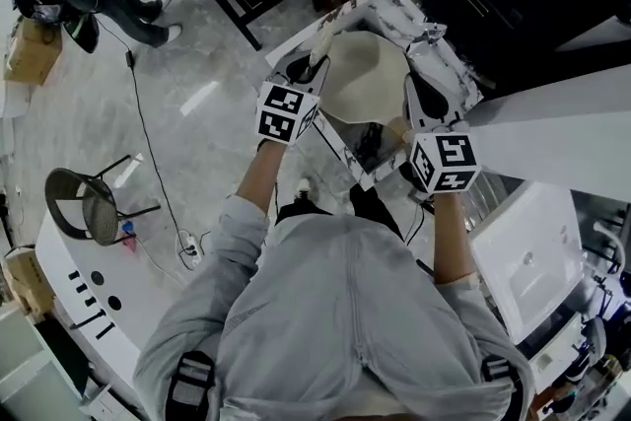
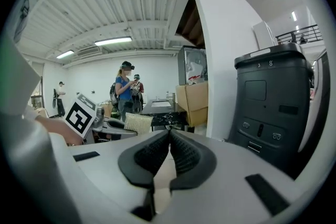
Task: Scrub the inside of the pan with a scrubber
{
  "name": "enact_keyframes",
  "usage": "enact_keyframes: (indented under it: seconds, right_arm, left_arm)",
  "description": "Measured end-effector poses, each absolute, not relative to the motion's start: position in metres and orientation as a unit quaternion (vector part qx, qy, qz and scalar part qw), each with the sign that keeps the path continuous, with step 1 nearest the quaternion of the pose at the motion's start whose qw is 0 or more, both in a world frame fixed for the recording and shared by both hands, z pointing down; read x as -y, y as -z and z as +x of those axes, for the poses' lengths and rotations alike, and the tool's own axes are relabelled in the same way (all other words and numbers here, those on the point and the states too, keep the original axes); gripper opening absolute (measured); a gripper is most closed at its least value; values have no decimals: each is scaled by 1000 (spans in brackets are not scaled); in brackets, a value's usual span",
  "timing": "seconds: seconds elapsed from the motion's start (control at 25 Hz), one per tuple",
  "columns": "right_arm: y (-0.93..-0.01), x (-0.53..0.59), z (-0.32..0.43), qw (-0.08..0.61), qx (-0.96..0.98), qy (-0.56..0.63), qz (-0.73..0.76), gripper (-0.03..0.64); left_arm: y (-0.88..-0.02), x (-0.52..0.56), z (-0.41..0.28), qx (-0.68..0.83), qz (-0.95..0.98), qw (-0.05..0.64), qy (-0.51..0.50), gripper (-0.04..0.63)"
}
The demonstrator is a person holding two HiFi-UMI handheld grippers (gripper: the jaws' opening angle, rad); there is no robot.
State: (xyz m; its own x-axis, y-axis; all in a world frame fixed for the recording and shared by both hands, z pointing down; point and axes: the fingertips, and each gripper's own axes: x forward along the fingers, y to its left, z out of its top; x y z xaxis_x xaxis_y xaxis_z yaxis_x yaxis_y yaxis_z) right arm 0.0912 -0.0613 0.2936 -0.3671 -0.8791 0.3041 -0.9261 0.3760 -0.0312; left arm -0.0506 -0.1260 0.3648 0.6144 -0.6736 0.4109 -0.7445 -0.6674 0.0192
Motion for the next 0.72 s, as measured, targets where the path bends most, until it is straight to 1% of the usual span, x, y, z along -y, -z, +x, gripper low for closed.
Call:
enact_keyframes:
  seconds: [0.32,0.56,0.72]
  right_arm:
    - [-324,88,118,125,836,-103,524,35]
    - [-330,97,131,124,857,-107,489,35]
    - [-341,102,129,131,866,-108,471,35]
  left_arm:
    - [-442,170,-27,433,860,155,-220,66]
    - [-477,187,-13,457,837,174,-245,66]
    - [-503,197,-2,459,830,199,-247,66]
